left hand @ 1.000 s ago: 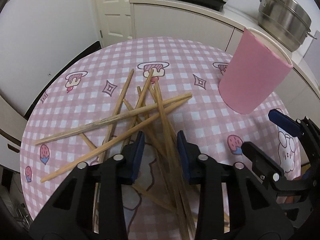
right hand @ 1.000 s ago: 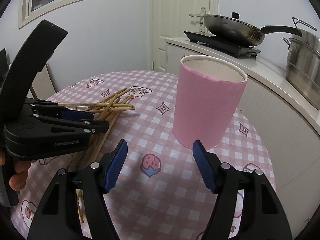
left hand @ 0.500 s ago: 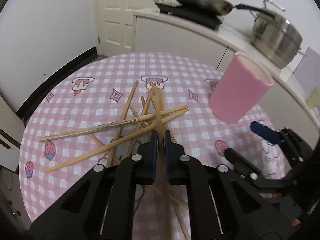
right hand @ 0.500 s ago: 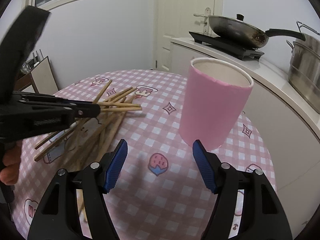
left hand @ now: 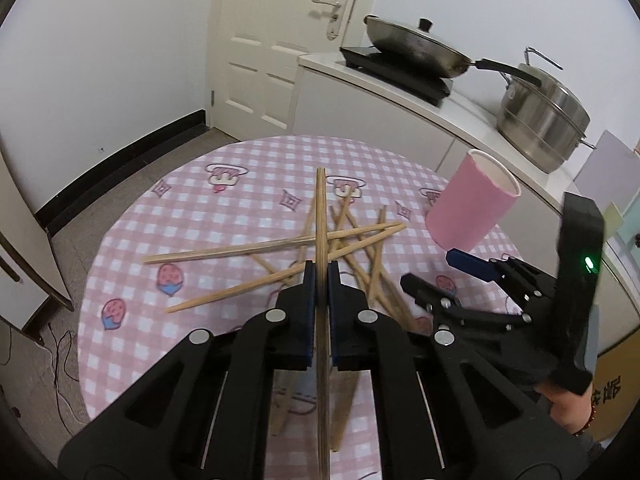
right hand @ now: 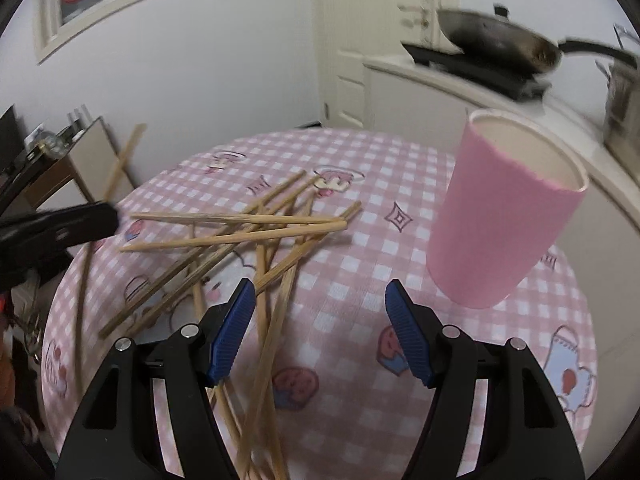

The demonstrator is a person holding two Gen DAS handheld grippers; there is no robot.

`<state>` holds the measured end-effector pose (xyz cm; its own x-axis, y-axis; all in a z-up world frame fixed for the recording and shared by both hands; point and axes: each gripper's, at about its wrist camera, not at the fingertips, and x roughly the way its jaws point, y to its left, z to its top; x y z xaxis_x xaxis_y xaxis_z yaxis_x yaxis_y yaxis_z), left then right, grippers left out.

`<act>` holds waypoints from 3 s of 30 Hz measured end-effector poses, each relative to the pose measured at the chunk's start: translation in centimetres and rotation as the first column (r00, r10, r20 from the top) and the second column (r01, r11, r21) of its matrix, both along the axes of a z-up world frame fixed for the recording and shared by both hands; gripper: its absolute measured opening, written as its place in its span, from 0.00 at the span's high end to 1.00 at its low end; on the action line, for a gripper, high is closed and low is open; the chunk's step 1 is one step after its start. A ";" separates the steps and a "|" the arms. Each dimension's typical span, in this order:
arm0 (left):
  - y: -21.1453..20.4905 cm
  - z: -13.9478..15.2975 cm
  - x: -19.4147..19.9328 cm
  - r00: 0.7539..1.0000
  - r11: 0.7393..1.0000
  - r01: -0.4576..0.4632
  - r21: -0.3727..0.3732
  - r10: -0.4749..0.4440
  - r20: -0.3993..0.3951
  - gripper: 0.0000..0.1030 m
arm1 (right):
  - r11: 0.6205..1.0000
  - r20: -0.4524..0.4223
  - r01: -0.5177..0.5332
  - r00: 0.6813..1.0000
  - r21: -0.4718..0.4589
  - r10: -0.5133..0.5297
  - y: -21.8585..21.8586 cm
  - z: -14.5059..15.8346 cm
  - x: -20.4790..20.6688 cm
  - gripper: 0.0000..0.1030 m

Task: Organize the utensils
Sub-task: 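Lift the held chopstick upright with the left gripper toward the pink cup, then lower the chopstick into the pink cup and open the left gripper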

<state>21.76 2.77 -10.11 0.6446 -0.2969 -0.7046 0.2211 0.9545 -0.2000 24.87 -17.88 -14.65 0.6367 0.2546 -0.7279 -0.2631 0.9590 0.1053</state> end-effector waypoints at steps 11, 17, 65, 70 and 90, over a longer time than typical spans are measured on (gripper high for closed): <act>1.3 -1.5 1.0 1.000 1.000 0.005 -0.028 -0.005 -0.026 0.94 | 0.998 -0.094 0.058 0.994 -0.007 -0.058 1.1 -1.3 4.4 0.51; 1.5 -2.3 1.9 0.999 0.999 0.011 -0.041 -0.013 -0.050 0.94 | 0.999 -0.126 0.045 0.991 0.011 -0.043 1.4 -1.6 5.8 0.69; -3.8 2.8 -2.5 0.994 0.992 0.108 -0.063 -0.106 0.040 0.94 | 0.969 -0.084 0.020 0.996 0.248 0.001 -5.5 3.6 -3.3 0.95; -4.9 5.2 -2.7 0.987 0.988 0.138 -0.075 -0.131 0.091 0.94 | 0.961 0.049 -0.052 0.998 0.272 0.040 -5.5 8.0 -4.7 0.95; -11.9 18.4 -0.6 0.899 0.970 0.226 -0.087 -0.173 0.402 0.94 | 0.994 0.407 0.001 0.912 0.112 -0.047 -9.9 20.0 -3.2 0.95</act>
